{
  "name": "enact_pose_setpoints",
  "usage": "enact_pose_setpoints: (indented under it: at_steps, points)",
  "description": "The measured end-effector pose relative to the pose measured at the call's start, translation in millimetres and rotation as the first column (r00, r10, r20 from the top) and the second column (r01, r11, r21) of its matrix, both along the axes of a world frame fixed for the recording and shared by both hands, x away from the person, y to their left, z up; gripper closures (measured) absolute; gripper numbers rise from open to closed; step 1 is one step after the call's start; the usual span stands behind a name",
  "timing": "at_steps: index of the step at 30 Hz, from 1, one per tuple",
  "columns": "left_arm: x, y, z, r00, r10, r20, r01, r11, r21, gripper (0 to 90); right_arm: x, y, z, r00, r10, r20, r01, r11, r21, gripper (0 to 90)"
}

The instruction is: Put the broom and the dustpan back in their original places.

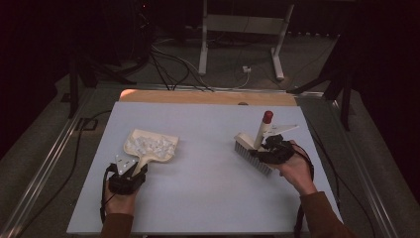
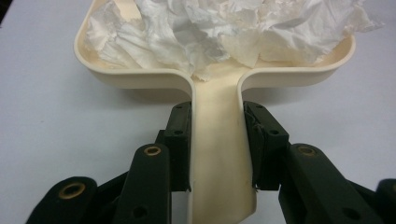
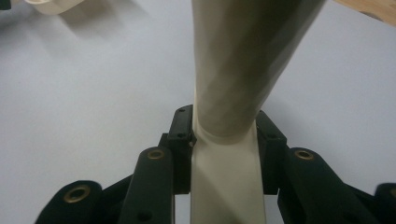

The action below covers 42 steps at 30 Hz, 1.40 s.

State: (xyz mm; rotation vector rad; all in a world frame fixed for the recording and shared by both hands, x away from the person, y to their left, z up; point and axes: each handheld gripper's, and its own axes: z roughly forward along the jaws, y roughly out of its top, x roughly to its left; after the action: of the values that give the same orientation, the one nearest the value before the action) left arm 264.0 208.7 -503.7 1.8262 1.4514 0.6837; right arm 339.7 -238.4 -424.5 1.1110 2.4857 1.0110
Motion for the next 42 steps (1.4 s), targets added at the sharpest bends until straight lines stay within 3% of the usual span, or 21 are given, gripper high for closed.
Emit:
enact_pose_setpoints:
  at_steps: [7, 20, 35, 42]
  points:
    - [-2.1, 5.4, -3.5, 0.9988, 0.048, -0.006, -0.048, 0.9988, 0.006, 66.5, -1.0, -10.0, 0.1, 0.9998, 0.018, -0.004, -0.018, 1.000, 0.006, 66.6]
    - [-0.1, 11.3, -7.1, 0.9955, 0.094, -0.011, -0.094, 0.9954, 0.014, 66.5, -5.7, -30.8, 2.1, 0.9972, 0.074, -0.012, -0.074, 0.997, -0.004, 66.5]
    - [-0.9, 11.5, -8.3, 0.9942, 0.107, -0.003, -0.107, 0.9941, 0.019, 66.5, -11.4, -46.1, -5.8, 0.9887, 0.144, -0.044, -0.144, 0.989, -0.017, 66.5]
    - [-1.3, 12.4, -8.0, 0.9932, 0.116, 0.001, -0.116, 0.9932, 0.009, 66.5, -12.6, -57.7, -6.9, 0.9841, 0.166, -0.064, -0.165, 0.986, 0.021, 66.5]
